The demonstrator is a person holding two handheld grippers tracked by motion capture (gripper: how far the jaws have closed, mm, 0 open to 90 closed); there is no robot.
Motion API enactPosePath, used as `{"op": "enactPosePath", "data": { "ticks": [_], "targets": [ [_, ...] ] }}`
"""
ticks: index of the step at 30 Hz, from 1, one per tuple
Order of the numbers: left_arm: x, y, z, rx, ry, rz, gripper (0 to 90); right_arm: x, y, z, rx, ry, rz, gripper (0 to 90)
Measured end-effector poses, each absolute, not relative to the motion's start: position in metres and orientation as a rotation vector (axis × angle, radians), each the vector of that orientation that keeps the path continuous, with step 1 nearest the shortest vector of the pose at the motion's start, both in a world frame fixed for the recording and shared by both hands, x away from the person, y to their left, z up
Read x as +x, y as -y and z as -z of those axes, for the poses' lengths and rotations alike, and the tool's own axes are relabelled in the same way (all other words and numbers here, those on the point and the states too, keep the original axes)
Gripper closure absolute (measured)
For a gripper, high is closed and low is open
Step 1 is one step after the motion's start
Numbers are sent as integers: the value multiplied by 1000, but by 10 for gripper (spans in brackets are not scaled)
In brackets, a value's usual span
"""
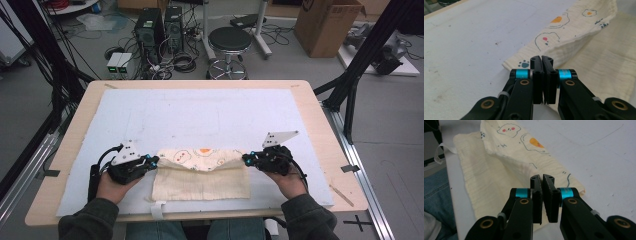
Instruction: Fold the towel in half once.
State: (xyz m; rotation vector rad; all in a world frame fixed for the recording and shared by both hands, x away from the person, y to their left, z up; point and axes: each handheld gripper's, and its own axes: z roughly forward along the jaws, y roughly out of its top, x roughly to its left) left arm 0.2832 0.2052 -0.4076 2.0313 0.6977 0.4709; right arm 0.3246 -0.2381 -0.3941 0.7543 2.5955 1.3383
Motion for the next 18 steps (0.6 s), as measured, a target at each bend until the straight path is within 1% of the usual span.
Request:
{"op": "enactPosePath", "data": {
  "ticks": [5,11,15,17,18],
  "targets": [
    [270,-205,409,2022,-668,-485,873,315,238,394,751,-2602,-1348,861],
    [255,-206,413,2049,-631,-493,872,306,240,398,738,-2611,-1337,861],
    [249,-207,418,2060,-628,-460,867,301,240,404,733,-2639,-1324,860],
    [247,-208,421,2061,-626,-434,839,298,240,409,733,-2653,-1314,856],
    [246,-209,421,2056,-627,-420,794,297,241,410,736,-2660,-1310,843]
  ]
}}
